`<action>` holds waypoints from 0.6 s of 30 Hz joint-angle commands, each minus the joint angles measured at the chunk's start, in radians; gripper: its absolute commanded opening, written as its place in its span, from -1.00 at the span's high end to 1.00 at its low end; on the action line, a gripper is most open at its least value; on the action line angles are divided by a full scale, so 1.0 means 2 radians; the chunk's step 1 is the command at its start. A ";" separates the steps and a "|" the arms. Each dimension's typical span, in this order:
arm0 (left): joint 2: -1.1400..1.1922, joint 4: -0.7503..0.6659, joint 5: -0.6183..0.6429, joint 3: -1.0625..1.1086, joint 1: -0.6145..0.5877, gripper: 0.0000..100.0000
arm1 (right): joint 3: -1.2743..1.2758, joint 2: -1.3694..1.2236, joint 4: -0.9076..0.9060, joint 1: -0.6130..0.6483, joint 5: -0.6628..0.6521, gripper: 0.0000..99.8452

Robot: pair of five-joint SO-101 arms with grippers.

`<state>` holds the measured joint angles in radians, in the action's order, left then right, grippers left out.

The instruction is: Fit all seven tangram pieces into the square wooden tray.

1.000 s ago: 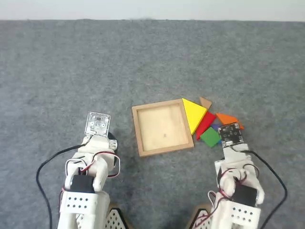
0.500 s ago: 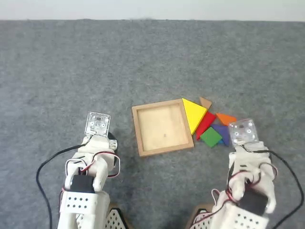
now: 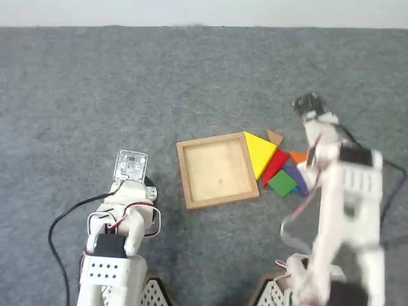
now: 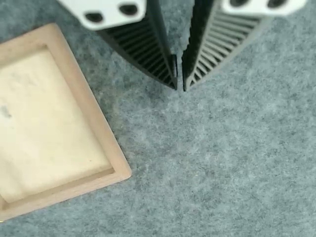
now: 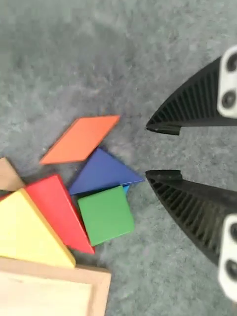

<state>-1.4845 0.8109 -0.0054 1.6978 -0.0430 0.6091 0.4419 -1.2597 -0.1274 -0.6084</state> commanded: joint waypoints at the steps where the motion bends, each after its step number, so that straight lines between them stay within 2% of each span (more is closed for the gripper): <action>1: -0.008 0.002 0.003 -0.004 -0.002 0.97 | -0.120 -0.128 -0.020 0.013 0.015 0.71; 5: -0.008 0.002 0.003 -0.004 -0.002 0.97 | -0.157 -0.172 -0.019 0.055 0.052 0.69; 8: -0.008 0.002 0.003 -0.004 -0.002 0.97 | -0.176 -0.194 -0.004 0.105 0.081 0.53; 12: -0.008 0.002 0.003 -0.004 -0.002 0.97 | -0.203 -0.226 0.016 0.166 0.089 0.33; 18: -0.008 0.002 0.003 -0.004 -0.002 0.97 | -0.240 -0.289 0.049 0.198 0.139 0.33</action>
<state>-1.4845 0.8109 -0.0054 1.6978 -0.0430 0.2179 -0.1074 -1.2075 0.2409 -0.3997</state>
